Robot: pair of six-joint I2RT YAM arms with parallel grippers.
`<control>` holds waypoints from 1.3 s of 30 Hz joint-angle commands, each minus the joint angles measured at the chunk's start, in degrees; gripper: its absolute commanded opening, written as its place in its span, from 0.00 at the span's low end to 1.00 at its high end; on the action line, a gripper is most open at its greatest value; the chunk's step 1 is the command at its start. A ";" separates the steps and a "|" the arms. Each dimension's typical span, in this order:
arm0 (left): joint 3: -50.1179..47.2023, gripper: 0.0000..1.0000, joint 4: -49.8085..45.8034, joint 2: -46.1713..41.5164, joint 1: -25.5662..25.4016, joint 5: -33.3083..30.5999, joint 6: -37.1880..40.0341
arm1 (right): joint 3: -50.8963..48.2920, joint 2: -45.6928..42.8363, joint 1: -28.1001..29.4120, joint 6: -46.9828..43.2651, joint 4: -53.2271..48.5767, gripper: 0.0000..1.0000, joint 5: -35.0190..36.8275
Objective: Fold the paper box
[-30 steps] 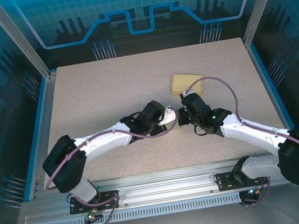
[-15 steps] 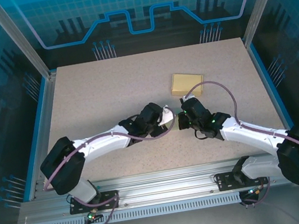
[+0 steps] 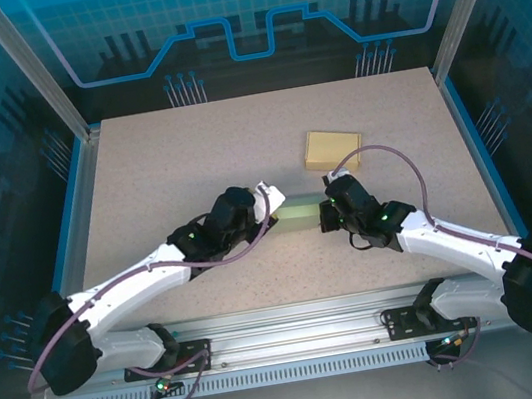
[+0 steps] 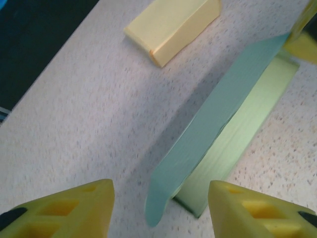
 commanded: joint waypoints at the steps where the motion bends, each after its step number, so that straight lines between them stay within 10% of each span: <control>1: -3.18 0.53 -4.55 -2.49 1.68 1.35 -3.27 | 1.07 -0.48 1.07 0.59 -1.45 0.00 1.07; 25: -3.62 0.40 2.61 2.05 7.18 8.75 -3.68 | 5.79 3.68 1.13 0.41 -4.81 0.00 0.33; 39: 1.74 0.11 -0.22 5.66 8.73 11.58 -6.99 | 6.70 4.31 1.25 0.15 -5.23 0.00 0.13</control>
